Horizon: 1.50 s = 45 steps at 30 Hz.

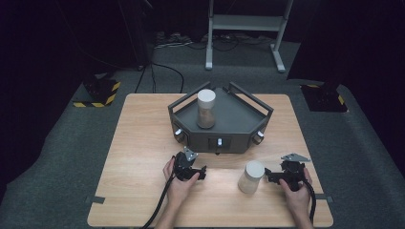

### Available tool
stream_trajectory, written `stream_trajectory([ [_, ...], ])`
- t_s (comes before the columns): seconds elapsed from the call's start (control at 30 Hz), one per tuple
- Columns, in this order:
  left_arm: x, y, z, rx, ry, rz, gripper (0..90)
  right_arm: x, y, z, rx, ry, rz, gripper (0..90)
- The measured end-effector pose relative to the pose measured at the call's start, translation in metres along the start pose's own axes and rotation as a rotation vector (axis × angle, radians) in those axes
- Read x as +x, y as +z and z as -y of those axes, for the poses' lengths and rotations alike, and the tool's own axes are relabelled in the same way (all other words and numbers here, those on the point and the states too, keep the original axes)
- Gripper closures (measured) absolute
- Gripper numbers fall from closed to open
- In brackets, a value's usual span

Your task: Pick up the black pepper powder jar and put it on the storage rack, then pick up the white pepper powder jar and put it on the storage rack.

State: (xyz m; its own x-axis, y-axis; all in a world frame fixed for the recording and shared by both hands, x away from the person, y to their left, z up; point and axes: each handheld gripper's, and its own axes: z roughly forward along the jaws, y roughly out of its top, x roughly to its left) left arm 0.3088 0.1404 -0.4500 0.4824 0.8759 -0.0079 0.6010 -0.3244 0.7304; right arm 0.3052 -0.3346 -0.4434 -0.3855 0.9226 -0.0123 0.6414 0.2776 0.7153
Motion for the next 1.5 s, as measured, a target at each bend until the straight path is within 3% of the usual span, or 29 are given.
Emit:
stream_trajectory([
  [1.27,-0.0012,0.0001,-0.0005,0.002,0.005,-0.006,8.6,0.0073,0.001,-0.001,0.0,0.024,0.028,0.1],
  [1.5,-0.0012,0.0001,-0.0005,0.002,0.005,-0.006,8.6,0.003,-0.0052,-0.0029,0.023,0.016,-0.004,2.2],
])
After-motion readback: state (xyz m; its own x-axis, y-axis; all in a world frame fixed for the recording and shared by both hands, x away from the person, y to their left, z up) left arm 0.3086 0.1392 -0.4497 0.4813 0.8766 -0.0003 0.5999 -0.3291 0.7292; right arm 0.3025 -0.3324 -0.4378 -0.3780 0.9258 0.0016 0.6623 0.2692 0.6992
